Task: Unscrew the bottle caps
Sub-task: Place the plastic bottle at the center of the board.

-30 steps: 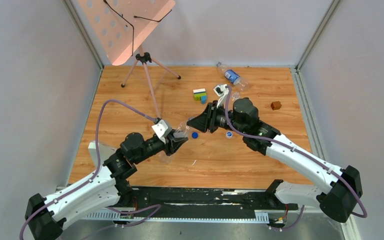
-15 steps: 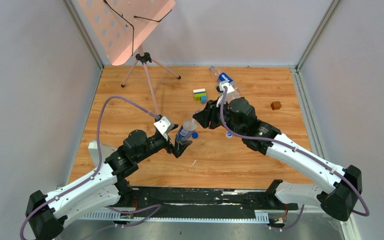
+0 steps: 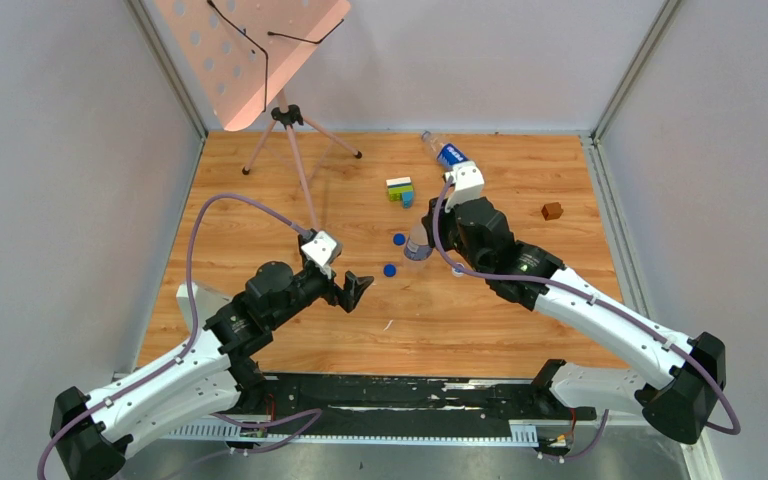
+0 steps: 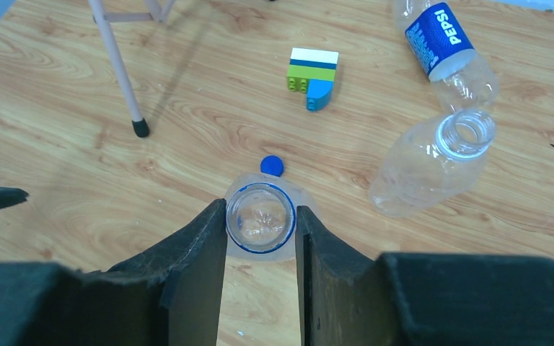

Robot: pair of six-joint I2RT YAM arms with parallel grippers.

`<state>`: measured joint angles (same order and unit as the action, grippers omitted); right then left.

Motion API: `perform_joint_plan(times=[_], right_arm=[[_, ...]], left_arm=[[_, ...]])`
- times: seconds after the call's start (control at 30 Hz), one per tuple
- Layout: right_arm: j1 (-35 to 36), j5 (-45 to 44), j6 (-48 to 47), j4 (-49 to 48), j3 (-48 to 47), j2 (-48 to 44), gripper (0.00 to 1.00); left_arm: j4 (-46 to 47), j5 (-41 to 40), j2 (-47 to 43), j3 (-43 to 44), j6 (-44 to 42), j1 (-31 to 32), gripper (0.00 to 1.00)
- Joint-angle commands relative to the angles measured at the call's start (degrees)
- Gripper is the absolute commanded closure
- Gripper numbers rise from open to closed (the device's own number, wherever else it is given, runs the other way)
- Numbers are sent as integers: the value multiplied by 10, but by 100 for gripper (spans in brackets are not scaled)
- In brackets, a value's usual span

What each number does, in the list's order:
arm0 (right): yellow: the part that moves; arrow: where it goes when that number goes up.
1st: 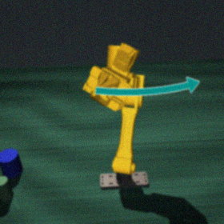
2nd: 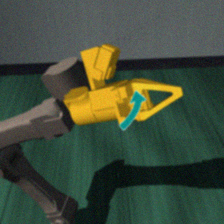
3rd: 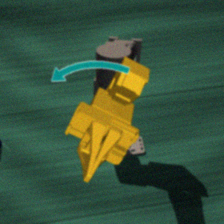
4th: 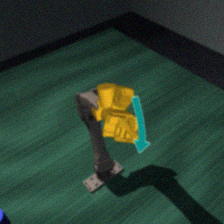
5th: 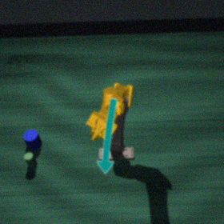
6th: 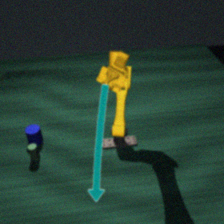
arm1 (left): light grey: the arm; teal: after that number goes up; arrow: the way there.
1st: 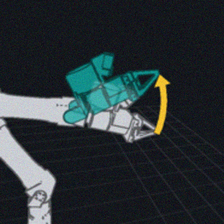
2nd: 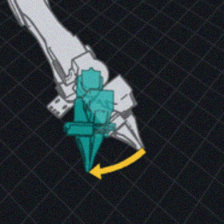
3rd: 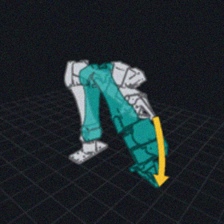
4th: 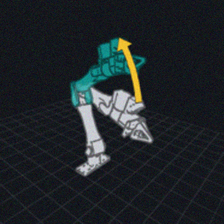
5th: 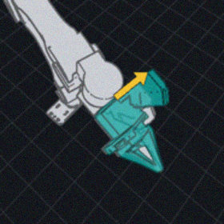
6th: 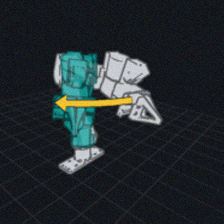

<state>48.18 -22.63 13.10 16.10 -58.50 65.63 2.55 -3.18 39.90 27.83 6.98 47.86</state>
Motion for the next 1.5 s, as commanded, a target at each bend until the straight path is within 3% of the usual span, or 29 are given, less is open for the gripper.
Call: perform_joint_plan(times=[0.0, 0.5, 0.73, 1.13, 1.47], right_arm=[[-1, -24, -22, 16, -5, 5, 90], [-1, 0, -21, 31, -19, 54, 72], [0, 12, -20, 32, -16, 49, 56], [-1, 33, -16, 32, -16, 38, 49], [-1, 47, -8, 32, -17, 30, 34]], left_arm=[[5, -19, -8, 27, -6, -1, 0], [-11, -30, -11, 34, -16, -1, 0], [-12, -31, -12, 33, -20, -2, 0], [-11, -31, -12, 32, -20, -2, 0], [-12, -33, -11, 31, -21, -2, 0]])
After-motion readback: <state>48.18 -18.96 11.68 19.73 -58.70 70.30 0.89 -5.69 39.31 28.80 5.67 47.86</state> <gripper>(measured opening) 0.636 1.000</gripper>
